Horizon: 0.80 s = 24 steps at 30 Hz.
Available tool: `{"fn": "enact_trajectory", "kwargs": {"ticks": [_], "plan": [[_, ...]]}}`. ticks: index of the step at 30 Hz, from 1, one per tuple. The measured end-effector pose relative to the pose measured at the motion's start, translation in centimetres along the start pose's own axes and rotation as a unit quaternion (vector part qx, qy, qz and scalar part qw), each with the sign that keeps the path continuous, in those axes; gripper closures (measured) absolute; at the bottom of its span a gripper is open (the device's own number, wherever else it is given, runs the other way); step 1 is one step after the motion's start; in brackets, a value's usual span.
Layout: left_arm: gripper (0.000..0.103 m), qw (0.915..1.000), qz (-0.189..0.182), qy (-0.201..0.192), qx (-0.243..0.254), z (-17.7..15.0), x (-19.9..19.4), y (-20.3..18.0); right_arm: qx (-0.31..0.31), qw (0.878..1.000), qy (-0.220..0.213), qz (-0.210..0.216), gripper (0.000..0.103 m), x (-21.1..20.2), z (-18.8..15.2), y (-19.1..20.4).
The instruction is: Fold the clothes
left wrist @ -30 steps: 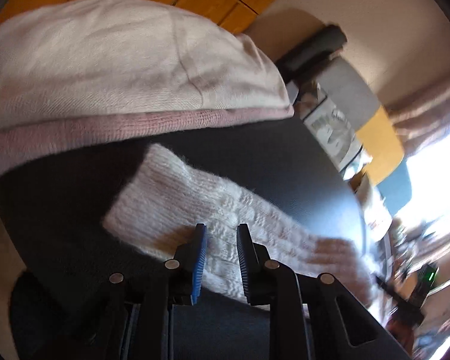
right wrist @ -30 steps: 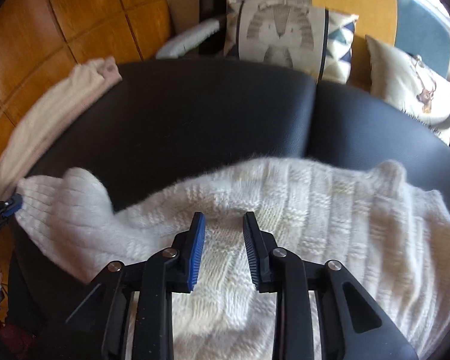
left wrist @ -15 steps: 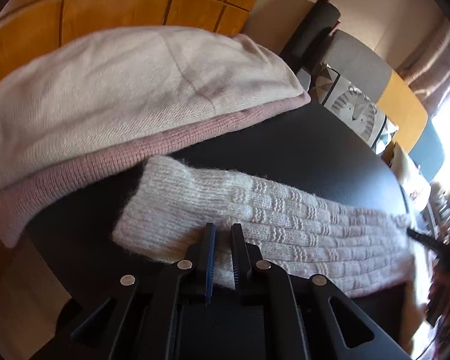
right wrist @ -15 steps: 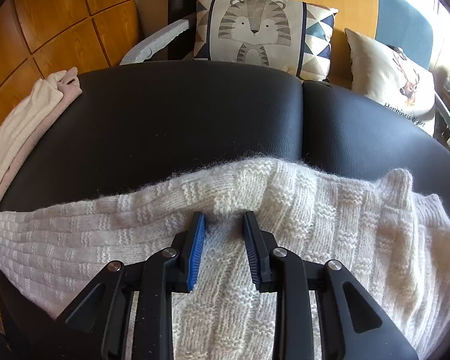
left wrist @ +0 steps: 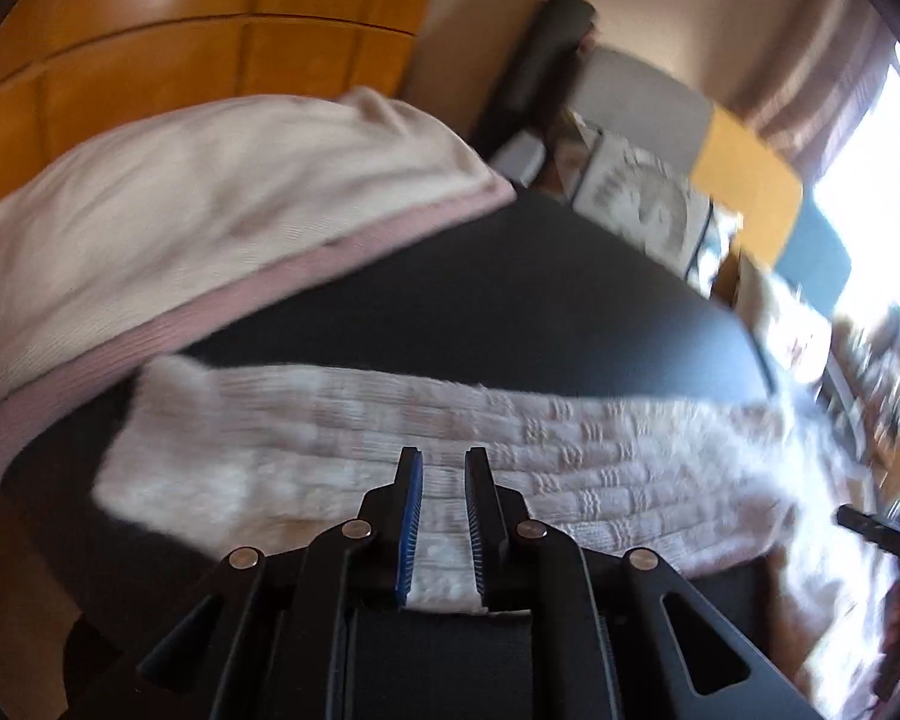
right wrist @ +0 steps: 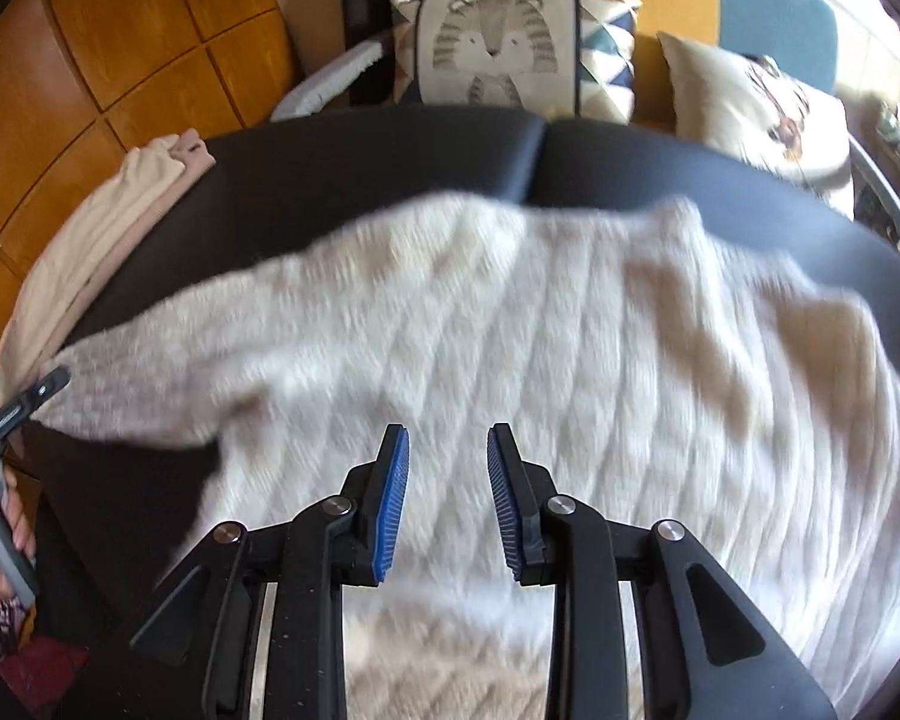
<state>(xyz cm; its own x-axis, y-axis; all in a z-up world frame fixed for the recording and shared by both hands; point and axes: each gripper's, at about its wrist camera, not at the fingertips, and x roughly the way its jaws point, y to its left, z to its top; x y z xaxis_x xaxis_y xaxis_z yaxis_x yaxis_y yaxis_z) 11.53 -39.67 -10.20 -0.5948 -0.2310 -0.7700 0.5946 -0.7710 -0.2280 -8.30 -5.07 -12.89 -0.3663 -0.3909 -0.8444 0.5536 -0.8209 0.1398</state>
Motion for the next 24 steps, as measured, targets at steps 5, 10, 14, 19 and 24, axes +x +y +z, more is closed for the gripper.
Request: {"fn": "enact_trajectory", "kwargs": {"ticks": [5, 10, 14, 19, 24], "plan": [[0.088, 0.9971, 0.047, 0.023, 0.055, 0.7, 1.8, -1.6, 0.021, 1.000, 0.003, 0.000, 0.062, 1.2, -2.6, -0.3], [0.084, 0.9951, 0.064, 0.039, 0.064, 1.9, 2.6, -1.4, -0.015, 1.000, -0.012, -0.022, 0.032, 2.2, -3.0, 2.9], [0.084, 0.9934, 0.094, 0.037, 0.056, 2.4, 2.8, -0.9, 0.004, 1.000, -0.014, 0.009, 0.031, 3.5, -3.0, 3.9], [0.084, 0.9925, 0.112, 0.032, 0.035, 3.0, 2.5, -1.8, 0.018, 1.000, -0.018, 0.016, 0.026, 4.0, -3.2, 4.2], [0.084, 0.9966, 0.061, -0.030, 0.046, 3.1, -0.3, -6.6, 0.094, 0.990, -0.073, 0.069, 0.028, 0.6, -4.6, 1.5]]}}
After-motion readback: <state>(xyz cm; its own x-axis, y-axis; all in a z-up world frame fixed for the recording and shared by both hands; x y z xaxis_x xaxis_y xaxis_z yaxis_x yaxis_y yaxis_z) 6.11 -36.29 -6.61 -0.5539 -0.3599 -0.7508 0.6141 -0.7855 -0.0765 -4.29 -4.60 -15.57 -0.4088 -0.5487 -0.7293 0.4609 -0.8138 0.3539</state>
